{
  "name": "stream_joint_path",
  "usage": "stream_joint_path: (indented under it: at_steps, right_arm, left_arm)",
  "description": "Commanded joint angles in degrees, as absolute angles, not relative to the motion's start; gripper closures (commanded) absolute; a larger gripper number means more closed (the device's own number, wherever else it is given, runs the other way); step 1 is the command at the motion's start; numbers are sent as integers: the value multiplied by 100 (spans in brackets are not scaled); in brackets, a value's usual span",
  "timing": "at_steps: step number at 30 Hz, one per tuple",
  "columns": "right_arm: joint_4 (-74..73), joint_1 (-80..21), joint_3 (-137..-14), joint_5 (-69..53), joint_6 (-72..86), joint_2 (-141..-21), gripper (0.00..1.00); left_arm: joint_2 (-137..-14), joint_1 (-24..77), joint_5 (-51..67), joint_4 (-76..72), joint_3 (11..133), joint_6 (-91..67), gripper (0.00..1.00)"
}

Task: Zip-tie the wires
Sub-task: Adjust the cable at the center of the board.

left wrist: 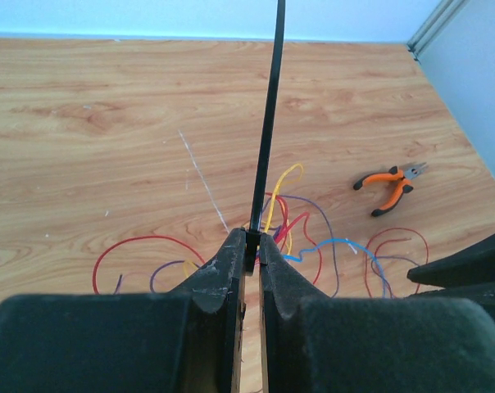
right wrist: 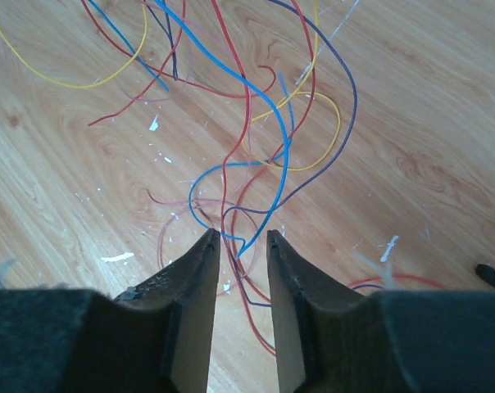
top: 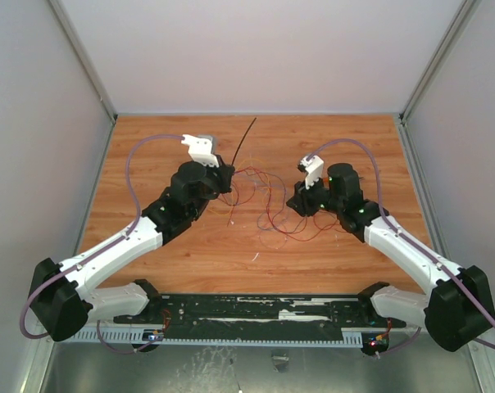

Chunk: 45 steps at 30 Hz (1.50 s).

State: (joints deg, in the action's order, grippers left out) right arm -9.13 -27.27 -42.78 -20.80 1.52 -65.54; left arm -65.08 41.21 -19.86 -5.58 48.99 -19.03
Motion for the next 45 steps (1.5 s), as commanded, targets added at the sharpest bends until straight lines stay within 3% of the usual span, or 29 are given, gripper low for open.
stream_joint_path:
  at_steps: [1, 15, 30, 39, 45]
  right_arm:
    - [-808, -2701, -4336, -2265, 151, -6429, 67]
    - [-144, -2699, -4515, -2208, 287, -6320, 62]
    - [1619, -2704, -4721, -2616, -540, -7500, 71]
    - [1035, -2412, -5280, -1955, -139, -8819, 54]
    - [847, -2331, -5454, -2178, 48, -9326, 49]
  left_arm:
    - [-6499, 4078, -2013, -545, 5166, -1791, 100]
    - [-6436, 4080, -1972, -545, 5108, -1810, 100]
    - [-6374, 4079, -1784, -545, 5092, -1796, 100]
    - [-6347, 4078, -1770, -545, 5098, -1755, 100]
    - [-6348, 4078, -1736, -554, 5106, -1767, 100]
